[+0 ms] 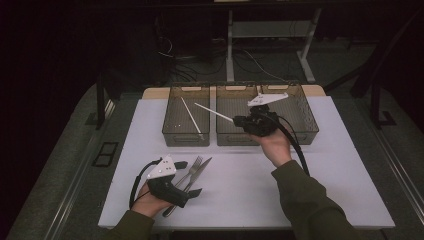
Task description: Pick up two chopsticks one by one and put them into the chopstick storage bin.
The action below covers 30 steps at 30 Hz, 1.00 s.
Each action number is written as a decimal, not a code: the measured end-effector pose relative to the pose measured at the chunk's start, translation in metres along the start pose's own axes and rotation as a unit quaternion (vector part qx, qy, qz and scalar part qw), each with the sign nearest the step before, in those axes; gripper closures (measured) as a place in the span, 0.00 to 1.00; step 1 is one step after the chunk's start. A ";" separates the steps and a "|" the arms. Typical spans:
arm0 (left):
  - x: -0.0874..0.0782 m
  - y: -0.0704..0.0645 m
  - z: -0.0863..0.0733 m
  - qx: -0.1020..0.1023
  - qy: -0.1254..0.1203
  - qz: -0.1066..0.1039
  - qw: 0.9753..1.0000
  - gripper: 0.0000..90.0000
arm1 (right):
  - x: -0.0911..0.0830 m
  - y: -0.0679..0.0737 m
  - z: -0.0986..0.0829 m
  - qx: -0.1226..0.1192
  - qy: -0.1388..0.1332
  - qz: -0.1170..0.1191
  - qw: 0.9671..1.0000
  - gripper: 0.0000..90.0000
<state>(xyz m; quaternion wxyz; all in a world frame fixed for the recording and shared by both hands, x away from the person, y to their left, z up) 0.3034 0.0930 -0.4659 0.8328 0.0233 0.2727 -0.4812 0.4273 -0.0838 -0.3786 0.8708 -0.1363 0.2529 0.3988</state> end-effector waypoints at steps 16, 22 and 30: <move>0.000 0.002 0.002 -0.007 -0.008 -0.005 1.000 0.00 | 0.073 -0.008 0.030 0.011 0.037 -0.016 0.999 0.94; 0.001 0.001 0.001 -0.003 -0.003 -0.008 1.000 0.00 | 0.100 -0.010 0.037 0.019 0.052 -0.019 0.998 0.93; 0.001 0.002 0.000 -0.004 -0.001 -0.009 1.000 0.00 | 0.131 -0.010 0.042 0.013 0.081 -0.034 0.996 0.93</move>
Point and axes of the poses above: each handheld gripper's, and its own axes: x roughly forward along the jaws, z roughly out of its top, y roughly to its left, the point moved 9 cm from there along x, roughly forward along the jaws, and after that the axes turned 9 degrees about -x, right-handed, at the moved point
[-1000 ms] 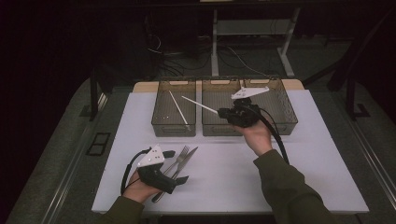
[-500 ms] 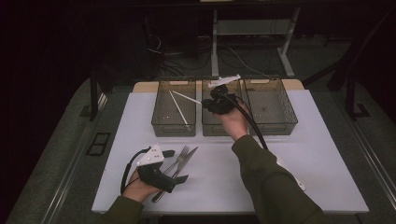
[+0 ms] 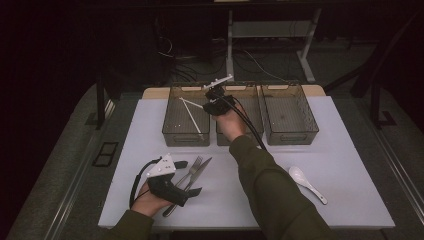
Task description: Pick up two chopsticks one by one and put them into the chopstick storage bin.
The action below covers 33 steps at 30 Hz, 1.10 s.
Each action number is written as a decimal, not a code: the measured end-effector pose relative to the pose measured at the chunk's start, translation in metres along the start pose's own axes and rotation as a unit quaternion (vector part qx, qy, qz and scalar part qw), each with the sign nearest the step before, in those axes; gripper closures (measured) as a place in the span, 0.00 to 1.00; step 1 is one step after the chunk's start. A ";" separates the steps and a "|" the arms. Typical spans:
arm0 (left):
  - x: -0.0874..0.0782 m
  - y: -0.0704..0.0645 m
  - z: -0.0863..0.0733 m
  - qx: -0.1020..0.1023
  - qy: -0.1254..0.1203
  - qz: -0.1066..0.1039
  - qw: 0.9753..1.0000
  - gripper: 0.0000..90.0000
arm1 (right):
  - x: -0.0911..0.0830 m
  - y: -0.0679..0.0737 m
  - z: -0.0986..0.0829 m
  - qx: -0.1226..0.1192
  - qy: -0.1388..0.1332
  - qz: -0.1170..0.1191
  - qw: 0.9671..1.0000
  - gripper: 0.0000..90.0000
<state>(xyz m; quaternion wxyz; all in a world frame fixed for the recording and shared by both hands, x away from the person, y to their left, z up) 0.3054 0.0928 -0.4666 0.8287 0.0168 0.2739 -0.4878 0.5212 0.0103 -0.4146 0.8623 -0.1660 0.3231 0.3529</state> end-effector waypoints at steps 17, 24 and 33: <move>0.000 -0.001 0.001 -0.002 -0.002 -0.004 1.000 0.00 | 0.034 0.014 0.005 -0.005 0.031 -0.011 0.999 0.93; 0.000 -0.001 0.001 -0.001 -0.003 -0.005 1.000 0.00 | 0.038 0.018 0.004 -0.006 0.035 -0.004 0.999 0.92; 0.000 -0.001 0.001 -0.002 -0.004 -0.004 1.000 0.00 | 0.030 0.021 0.009 -0.002 0.019 0.013 1.000 0.75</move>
Point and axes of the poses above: each handheld gripper's, and its own axes: x roughly forward along the jaws, z roughly out of its top, y roughly to its left, the point moved 9 cm from there along x, roughly forward along the jaws, and after that the axes turned 9 degrees about -x, right-handed, at the moved point
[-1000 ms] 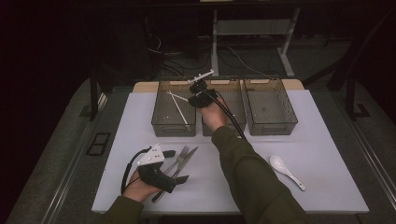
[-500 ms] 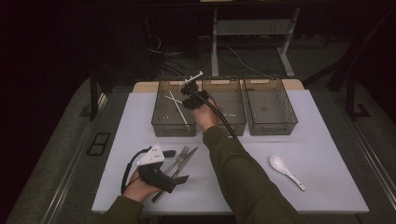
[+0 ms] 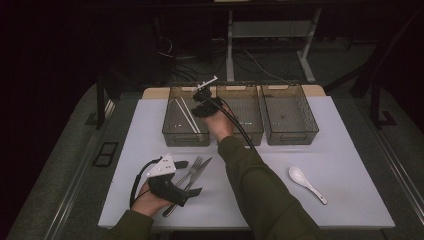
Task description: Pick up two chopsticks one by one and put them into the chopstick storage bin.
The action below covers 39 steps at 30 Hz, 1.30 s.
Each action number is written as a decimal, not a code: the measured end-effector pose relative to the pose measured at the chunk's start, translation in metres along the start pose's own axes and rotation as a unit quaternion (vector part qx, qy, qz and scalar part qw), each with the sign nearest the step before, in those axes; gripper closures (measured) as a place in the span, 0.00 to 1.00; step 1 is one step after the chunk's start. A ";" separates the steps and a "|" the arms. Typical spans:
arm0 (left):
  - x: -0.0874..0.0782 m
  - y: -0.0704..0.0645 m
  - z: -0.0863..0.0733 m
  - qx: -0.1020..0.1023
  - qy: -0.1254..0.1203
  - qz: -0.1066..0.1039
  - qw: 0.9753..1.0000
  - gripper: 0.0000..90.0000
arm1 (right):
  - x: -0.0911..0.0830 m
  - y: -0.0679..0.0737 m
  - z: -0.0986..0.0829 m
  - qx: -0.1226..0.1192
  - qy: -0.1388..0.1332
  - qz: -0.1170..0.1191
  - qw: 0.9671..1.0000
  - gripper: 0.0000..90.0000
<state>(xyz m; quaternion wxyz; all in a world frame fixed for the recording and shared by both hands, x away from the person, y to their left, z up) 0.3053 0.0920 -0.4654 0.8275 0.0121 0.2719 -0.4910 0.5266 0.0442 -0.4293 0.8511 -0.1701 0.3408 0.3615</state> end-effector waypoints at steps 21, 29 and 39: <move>-0.001 0.000 -0.002 0.006 0.007 0.003 1.000 0.00 | -0.066 0.009 -0.022 -0.020 -0.068 0.059 0.996 0.37; 0.000 0.000 -0.003 0.007 0.011 0.006 1.000 0.00 | -0.090 0.013 -0.045 -0.033 -0.077 0.090 0.992 0.32; 0.000 0.000 -0.004 0.002 0.014 0.007 1.000 0.00 | -0.120 0.015 -0.066 -0.047 -0.101 0.100 0.989 0.29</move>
Point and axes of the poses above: each handheld gripper's, and its own axes: x roughly forward along the jaws, z roughly out of its top, y roughly to its left, the point moved 9 cm from there along x, roughly forward along the jaws, and after that the axes turned 9 degrees about -x, right-handed, at the moved point
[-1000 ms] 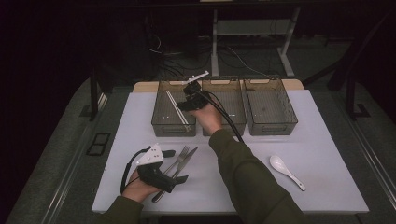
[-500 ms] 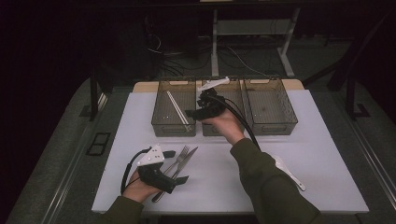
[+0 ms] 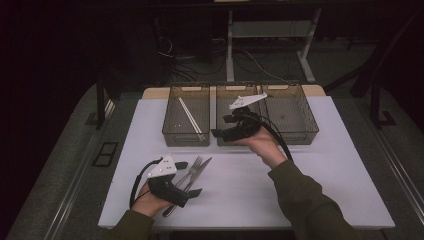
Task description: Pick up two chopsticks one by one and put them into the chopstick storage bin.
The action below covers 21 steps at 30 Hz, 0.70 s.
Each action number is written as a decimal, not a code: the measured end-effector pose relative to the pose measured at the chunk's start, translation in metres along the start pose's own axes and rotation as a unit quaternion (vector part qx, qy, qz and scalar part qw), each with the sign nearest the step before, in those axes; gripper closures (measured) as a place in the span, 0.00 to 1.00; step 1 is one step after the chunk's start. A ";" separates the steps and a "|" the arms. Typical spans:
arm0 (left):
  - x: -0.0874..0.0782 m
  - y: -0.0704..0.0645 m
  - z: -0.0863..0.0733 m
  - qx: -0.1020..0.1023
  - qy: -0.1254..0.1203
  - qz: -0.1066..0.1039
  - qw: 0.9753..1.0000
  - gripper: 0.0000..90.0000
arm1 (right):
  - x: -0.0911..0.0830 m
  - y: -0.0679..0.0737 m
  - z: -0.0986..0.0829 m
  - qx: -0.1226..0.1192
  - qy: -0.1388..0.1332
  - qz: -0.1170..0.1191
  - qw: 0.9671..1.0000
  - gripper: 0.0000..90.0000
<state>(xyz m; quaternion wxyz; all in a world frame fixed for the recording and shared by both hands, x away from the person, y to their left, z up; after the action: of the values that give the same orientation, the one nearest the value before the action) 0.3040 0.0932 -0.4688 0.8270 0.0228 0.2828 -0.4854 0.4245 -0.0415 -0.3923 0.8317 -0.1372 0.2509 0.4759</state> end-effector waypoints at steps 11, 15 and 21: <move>0.001 0.001 -0.001 0.003 0.001 0.003 1.000 0.00 | -0.029 0.008 -0.029 -0.003 -0.005 0.008 1.000 0.28; 0.001 0.002 -0.001 -0.003 -0.001 0.004 1.000 0.00 | -0.040 0.012 -0.041 0.004 -0.008 0.013 1.000 0.28; 0.001 0.002 -0.001 -0.006 -0.001 0.005 1.000 0.00 | -0.056 0.015 -0.057 0.006 -0.013 0.010 1.000 0.28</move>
<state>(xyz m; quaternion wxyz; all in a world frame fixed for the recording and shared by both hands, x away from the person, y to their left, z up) 0.3056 0.0939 -0.4708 0.8299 0.0190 0.2849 -0.4793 0.3718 -0.1005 -0.4093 0.8305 -0.1238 0.2446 0.4848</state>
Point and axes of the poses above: each handheld gripper's, and its own axes: x roughly forward along the jaws, z roughly out of its top, y roughly to its left, the point moved 9 cm from there along x, roughly forward along the jaws, and after that the axes turned 9 degrees about -x, right-handed, at the moved point
